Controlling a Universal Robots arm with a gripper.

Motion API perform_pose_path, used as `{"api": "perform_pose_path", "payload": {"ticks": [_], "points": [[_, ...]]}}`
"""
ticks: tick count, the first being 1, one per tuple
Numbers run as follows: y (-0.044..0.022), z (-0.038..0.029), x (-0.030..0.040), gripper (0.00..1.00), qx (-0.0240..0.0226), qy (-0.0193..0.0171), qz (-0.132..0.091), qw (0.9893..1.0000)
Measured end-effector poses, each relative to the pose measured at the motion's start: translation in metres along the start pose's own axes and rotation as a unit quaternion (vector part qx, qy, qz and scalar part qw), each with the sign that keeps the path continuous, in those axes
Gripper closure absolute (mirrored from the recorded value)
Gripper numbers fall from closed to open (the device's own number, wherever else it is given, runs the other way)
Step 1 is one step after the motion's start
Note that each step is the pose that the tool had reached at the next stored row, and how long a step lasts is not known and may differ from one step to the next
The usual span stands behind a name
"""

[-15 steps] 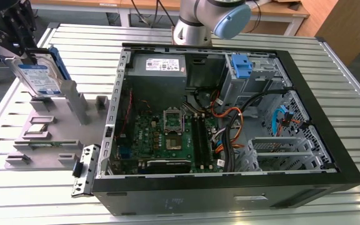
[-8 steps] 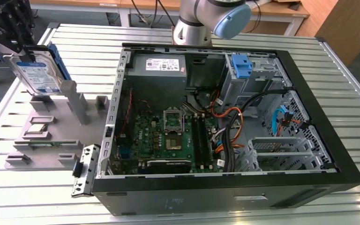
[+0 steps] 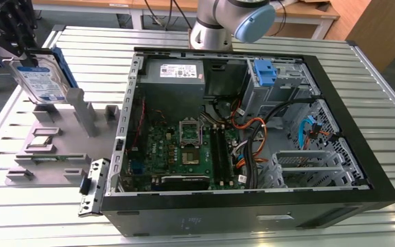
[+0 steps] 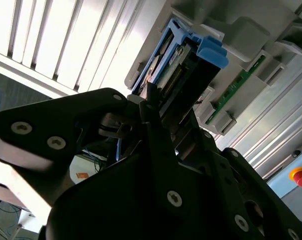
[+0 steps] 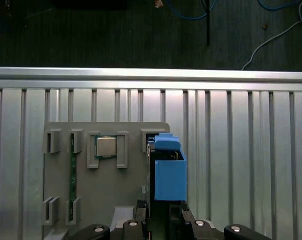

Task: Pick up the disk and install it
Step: 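Pick up the disk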

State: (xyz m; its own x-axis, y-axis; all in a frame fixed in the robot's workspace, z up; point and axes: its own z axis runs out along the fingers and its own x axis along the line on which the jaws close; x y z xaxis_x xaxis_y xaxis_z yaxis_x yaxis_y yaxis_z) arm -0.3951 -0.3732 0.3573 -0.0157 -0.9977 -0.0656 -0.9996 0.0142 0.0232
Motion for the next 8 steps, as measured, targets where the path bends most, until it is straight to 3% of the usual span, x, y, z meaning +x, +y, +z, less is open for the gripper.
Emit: {"api": "perform_pose_path", "payload": {"ticks": [8], "points": [[0.0001, -0.003, -0.0002, 0.65, -0.0001, 0.0, 0.0, 1.0]]}}
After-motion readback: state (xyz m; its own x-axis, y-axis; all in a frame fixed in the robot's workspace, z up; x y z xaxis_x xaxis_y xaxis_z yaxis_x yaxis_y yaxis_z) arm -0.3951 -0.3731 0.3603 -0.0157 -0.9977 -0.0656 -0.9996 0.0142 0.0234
